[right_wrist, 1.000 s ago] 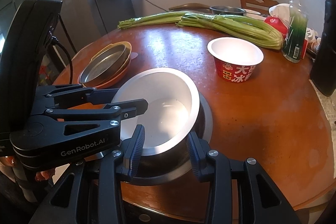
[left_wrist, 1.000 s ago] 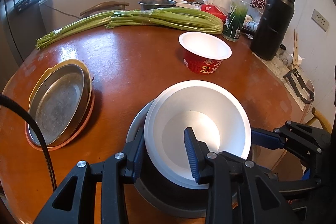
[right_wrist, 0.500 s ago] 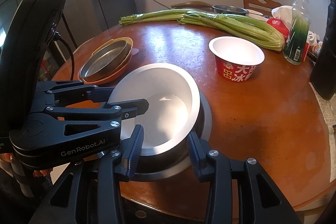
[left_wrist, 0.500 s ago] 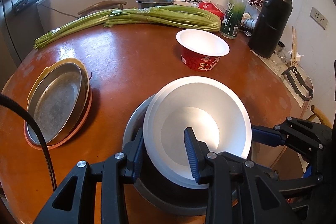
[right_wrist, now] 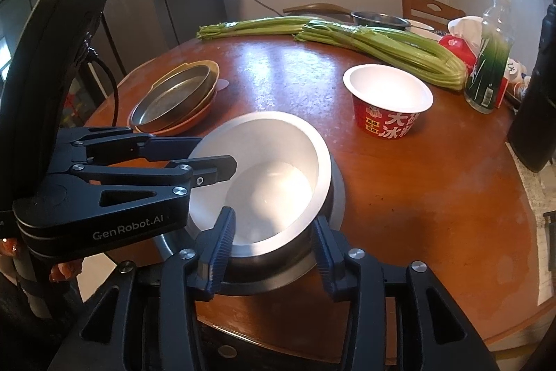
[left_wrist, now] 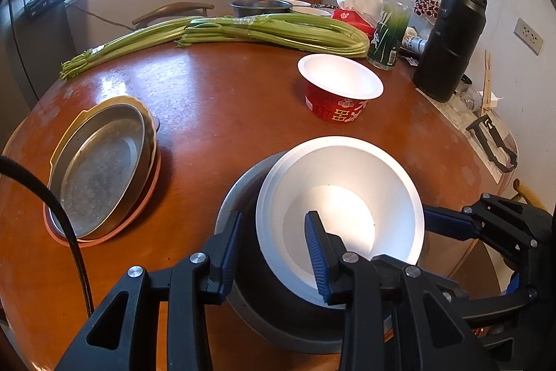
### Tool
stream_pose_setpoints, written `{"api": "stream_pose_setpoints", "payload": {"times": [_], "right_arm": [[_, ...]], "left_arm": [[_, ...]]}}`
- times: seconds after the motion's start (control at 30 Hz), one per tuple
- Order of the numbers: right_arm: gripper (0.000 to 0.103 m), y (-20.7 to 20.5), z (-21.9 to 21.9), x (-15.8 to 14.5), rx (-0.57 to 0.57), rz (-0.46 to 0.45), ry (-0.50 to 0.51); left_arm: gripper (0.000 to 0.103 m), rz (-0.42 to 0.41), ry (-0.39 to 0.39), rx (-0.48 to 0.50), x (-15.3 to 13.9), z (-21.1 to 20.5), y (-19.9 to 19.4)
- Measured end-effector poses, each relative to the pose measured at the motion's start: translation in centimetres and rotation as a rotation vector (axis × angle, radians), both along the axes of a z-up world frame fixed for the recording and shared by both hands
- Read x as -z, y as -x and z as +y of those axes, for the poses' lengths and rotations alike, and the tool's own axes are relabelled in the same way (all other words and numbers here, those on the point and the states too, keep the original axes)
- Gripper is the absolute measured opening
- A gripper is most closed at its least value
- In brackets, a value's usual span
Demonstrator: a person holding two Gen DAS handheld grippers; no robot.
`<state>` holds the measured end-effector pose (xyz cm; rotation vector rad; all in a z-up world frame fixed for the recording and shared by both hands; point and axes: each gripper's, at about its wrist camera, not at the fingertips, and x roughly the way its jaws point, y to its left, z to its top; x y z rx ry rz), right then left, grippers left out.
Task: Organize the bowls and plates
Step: 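Lower the white paper bowl into the steel bowl and open the left tool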
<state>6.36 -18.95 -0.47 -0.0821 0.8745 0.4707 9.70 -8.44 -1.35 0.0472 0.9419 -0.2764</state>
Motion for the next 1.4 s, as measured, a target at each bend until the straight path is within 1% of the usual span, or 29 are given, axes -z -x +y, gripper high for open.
{"api": "stream_pose_setpoints", "payload": {"times": [0.43,0.6,0.87,1.2,1.4], "right_arm": [[0.05,0.1,-0.8,-0.5,0.026,-0.024,-0.006],[0.05,0.2,-1.1,-0.6,0.034,-0.026,-0.013],[0.05,-0.1,-1.2,-0.5,0.05,-0.022,-0.031],[0.05,0.1,0.2,-0.3,0.001,-0.023,-0.026],[0.05,0.0,-0.1,-0.3,0.005,-0.023,-0.025]], "left_arm": [[0.037,-0.01,0.004,-0.004,-0.3,-0.1,0.2],[0.037,-0.03,0.012,-0.01,-1.0,0.4,0.5],[0.037,-0.036,0.018,-0.035,-1.3,1.3,0.5],[0.037,-0.037,0.025,-0.046,-1.4,1.9,0.4],[0.037,-0.043,0.022,-0.042,-1.6,1.6,0.2]]}}
